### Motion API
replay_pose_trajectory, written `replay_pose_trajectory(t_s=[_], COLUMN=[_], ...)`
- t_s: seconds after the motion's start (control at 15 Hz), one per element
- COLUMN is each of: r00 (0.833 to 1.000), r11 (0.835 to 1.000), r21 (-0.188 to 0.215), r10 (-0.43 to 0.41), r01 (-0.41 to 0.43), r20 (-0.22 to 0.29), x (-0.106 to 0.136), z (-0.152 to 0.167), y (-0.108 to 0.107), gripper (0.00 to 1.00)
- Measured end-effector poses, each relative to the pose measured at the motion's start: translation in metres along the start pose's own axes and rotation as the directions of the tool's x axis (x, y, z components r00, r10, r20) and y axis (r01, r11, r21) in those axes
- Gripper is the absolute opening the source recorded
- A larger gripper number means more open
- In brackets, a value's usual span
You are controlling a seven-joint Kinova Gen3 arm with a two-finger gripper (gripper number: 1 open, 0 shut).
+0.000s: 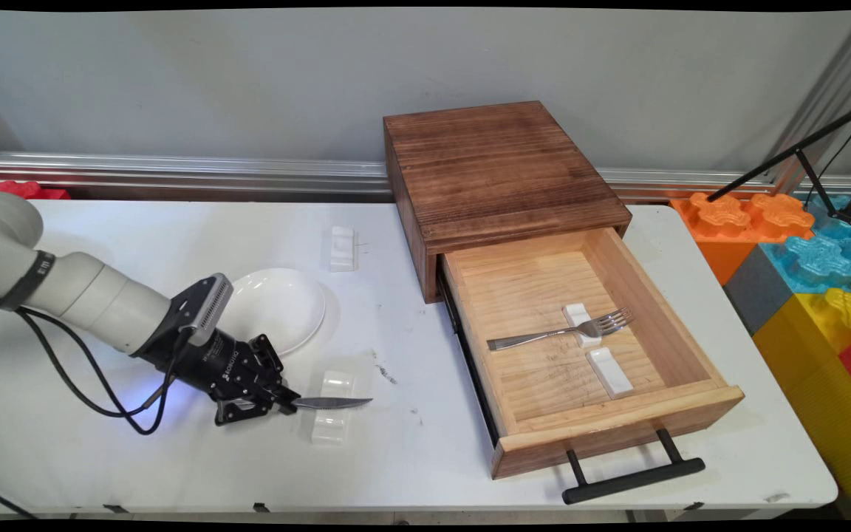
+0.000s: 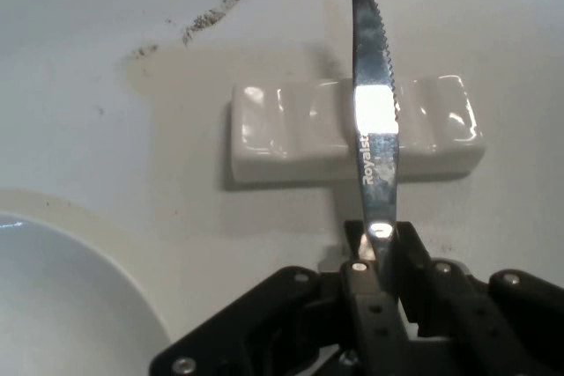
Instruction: Place the picked object into the drawer
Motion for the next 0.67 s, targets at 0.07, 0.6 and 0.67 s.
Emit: replay_pose_trajectory(t_s=[0.07, 0.6, 0.67], r00=[1.000, 1.000, 1.000], r11=[1.000, 1.000, 1.000], r21=[-0.001, 0.004, 0.007], r10=[-0.002, -0.017, -0.021], r01=[0.002, 0.017, 0.021], r20=[-0.001, -0.005, -0.006], x=[0.002, 0.029, 0.036], z=[-0.002, -0.025, -0.030], y=[0.000, -0.005, -0.005], gripper=[0.00, 0.00, 0.00])
